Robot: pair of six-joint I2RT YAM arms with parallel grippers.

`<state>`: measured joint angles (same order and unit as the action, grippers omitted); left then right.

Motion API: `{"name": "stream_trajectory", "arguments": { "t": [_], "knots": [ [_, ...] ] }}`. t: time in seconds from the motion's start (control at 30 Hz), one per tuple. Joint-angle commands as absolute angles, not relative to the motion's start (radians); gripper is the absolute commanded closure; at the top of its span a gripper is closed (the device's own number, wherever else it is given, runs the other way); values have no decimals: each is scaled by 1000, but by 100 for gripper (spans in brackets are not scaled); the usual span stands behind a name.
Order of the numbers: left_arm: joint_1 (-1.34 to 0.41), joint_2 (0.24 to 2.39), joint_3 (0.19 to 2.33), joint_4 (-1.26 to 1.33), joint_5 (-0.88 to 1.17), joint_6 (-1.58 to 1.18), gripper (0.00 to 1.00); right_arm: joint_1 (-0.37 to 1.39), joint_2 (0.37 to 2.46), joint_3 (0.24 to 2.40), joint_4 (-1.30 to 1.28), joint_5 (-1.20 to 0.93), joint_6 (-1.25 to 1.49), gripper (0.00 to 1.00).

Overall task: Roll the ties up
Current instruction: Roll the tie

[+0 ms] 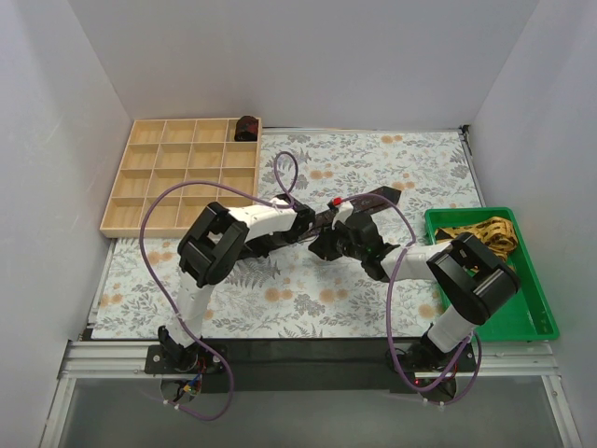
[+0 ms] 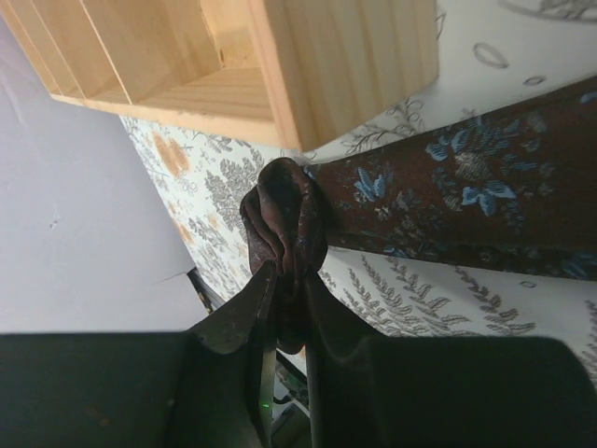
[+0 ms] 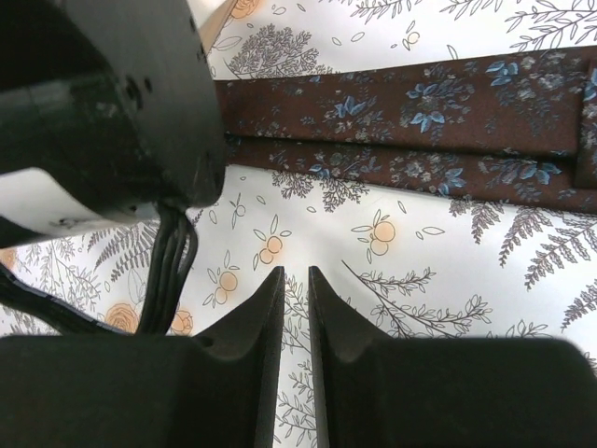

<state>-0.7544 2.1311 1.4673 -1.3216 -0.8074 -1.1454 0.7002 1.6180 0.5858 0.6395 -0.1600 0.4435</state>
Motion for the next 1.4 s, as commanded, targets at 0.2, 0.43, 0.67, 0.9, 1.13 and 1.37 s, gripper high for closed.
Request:
{"name": "stream_trajectory", "arguments": {
  "t": [0.2,0.43,0.67,0.9,1.13,1.37],
  "knots": [
    [-733,2160,1542,-1224,-779,-1126,93,696,1592,574,721,-183,440,80],
    [-716,2155,1543,-1160,-770,-1109,88,695,1592,568,724,-187,439,80],
    [-703,2137,1566,-1126,-775,-1094,83,696,1600,571,730,-206,440,80],
    [-686,2132,1580,-1108,-769,-1083,74,695,1606,571,738,-218,442,80],
    [-681,2122,1592,-1086,-762,-1075,72,695,1603,568,742,-224,439,80],
    [-681,2057,1595,-1066,-707,-1057,57,696,1597,568,744,-245,433,80]
  ]
}}
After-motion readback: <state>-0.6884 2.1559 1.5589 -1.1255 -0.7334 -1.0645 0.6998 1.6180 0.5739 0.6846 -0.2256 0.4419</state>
